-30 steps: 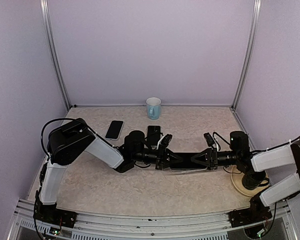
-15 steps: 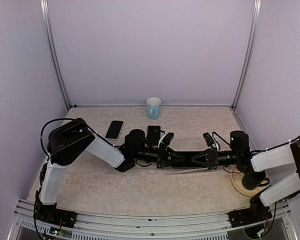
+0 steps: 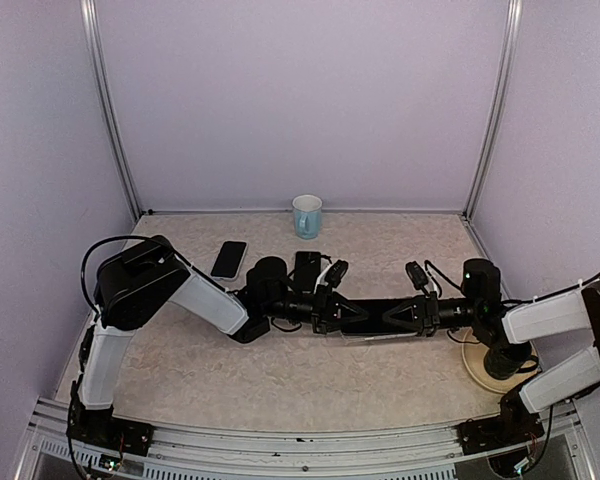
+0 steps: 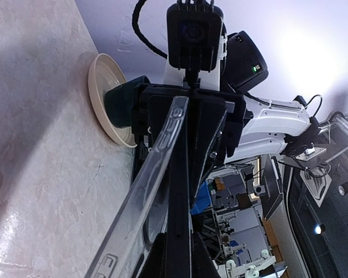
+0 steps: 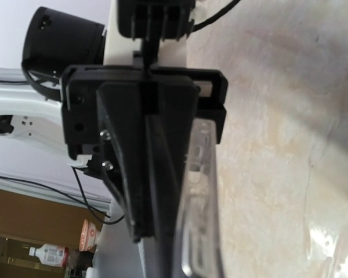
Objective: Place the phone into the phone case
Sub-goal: Pass from the left arm to the right
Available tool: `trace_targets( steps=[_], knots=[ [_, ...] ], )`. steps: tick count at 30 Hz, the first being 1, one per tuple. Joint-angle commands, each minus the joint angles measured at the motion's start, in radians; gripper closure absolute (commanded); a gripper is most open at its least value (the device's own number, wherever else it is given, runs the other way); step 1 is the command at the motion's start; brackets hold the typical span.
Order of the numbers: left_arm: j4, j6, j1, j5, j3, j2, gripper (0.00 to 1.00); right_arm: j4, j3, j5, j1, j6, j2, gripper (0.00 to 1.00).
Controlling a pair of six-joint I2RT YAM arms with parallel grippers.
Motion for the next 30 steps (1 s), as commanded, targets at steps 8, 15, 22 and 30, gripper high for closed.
trace_targets(
  steps=[8,15,22,30],
  knots=[
    [0.012,-0.033,0.015,-0.014,-0.009,-0.028,0.8,0.01,-0.004,-0.004,0.009,-0.049,-0.035,0.97],
    [0.012,-0.025,0.034,-0.014,-0.04,-0.054,0.69,-0.016,0.0,-0.003,0.001,-0.066,-0.052,1.0],
    [-0.054,0.033,0.06,-0.017,-0.074,-0.101,0.64,-0.069,0.007,-0.003,-0.015,-0.09,-0.094,1.0],
    [-0.272,0.212,0.087,-0.054,-0.097,-0.189,0.59,-0.184,0.031,-0.003,-0.025,-0.178,-0.14,1.0]
  ],
)
